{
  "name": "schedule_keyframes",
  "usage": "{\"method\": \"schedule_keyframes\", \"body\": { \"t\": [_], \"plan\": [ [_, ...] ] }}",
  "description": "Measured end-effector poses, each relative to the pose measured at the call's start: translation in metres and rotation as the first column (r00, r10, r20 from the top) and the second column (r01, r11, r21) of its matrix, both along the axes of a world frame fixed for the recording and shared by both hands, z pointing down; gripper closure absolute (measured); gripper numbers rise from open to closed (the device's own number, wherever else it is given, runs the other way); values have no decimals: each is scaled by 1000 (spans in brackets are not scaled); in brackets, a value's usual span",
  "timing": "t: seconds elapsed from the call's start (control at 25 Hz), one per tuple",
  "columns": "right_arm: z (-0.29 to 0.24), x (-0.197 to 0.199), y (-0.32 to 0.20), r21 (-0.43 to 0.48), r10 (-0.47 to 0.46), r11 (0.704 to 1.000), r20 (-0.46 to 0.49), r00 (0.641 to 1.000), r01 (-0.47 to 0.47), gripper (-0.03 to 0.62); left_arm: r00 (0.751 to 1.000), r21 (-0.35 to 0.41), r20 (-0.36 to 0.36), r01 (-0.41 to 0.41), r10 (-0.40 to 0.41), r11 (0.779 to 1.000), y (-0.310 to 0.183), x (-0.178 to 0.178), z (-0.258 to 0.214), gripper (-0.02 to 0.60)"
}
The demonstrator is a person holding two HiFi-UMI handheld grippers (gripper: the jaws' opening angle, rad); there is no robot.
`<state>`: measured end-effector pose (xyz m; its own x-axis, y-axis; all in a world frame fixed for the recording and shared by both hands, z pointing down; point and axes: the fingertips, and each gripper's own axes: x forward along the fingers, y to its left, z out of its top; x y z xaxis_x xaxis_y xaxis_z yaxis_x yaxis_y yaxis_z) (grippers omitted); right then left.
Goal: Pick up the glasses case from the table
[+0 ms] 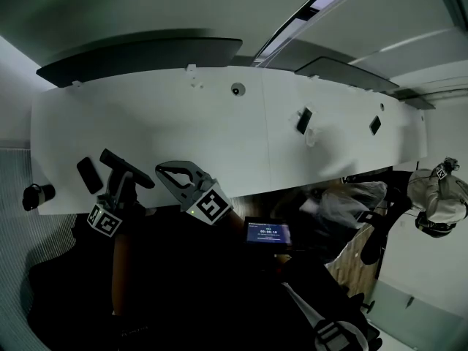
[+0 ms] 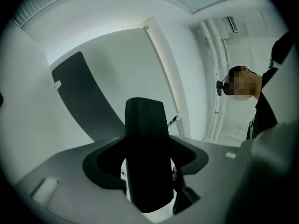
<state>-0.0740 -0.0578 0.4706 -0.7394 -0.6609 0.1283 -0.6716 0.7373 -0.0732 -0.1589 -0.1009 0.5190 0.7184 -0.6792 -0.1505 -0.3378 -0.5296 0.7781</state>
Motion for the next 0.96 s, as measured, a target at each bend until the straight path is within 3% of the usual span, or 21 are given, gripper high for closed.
{"method": "schedule_keyframes", "body": {
  "t": [0.68,0.84,0.96],
  "plan": [
    [1,-6,2,-3,15,1000,-9,1000,-15,586,994,-9,107,-35,36,999,3,0,9,284],
    [2,-4,-1,-3,18,1000,-15,1000,-18,586,979,-37,196,-42,49,998,-1,3,22,284],
    [3,-3,-3,-2,19,1000,-21,1000,-19,586,953,-74,294,-53,72,996,-3,5,38,284]
  ]
}}
